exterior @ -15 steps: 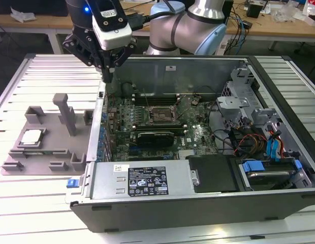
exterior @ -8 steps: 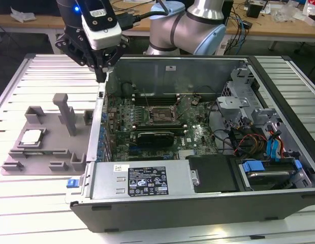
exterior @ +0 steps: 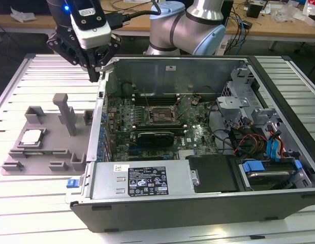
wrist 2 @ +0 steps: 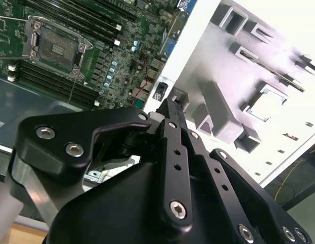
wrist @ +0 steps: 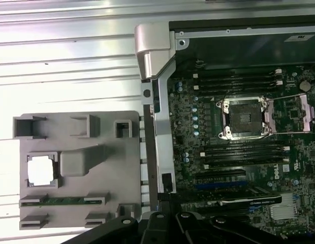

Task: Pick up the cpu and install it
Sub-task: 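Reach for the cpu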

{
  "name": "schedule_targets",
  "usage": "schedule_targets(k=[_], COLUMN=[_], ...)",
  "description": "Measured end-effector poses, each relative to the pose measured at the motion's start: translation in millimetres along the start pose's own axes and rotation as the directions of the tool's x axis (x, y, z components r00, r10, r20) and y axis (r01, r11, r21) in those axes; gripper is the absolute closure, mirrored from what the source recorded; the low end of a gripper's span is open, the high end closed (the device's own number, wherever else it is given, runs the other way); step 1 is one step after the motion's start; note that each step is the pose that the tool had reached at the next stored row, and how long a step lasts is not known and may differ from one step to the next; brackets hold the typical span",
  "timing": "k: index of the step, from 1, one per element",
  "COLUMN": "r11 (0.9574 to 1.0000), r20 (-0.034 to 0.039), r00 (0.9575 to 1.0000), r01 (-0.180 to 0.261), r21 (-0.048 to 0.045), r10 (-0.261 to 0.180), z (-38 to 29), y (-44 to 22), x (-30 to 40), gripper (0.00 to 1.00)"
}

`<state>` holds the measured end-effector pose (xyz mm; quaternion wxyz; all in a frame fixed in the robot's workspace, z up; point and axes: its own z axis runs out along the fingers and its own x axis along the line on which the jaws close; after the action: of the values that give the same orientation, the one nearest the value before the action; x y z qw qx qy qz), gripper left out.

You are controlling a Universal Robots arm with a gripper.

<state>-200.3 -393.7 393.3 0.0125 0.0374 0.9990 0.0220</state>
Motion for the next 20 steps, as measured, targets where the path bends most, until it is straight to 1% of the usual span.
schedule_targets(k=[4, 8, 13, 15, 16, 18, 20], r11=[1.0, 1.0, 1.0, 1.0, 1.0, 1.0, 1.0], r20=[0.0, 0.0, 0.0, -0.0001, 0.0, 0.0, 0.0], r00=[1.0, 1.0, 1.0, 1.0, 1.0, 1.0, 1.0], r01=[0.0, 0.0, 0.0, 0.0, 0.0, 0.0, 0.0], r21=[0.0, 0.0, 0.0001, 0.0001, 0.0, 0.0, 0.0], r10=[0.0, 0.0, 0.0, 0.0, 0.0, 0.0, 0.0], z=[-0.1, -0.2, -0.5, -0.6, -0.7, -0.7, -0.8], y=[0.3, 0.9, 2.6, 3.2, 3.8, 4.5, 4.9], x=[4.3, 12.6, 26.4, 30.6, 35.1, 39.5, 42.0], gripper=[0.89, 0.89, 0.89, 0.89, 0.89, 0.89, 0.89])
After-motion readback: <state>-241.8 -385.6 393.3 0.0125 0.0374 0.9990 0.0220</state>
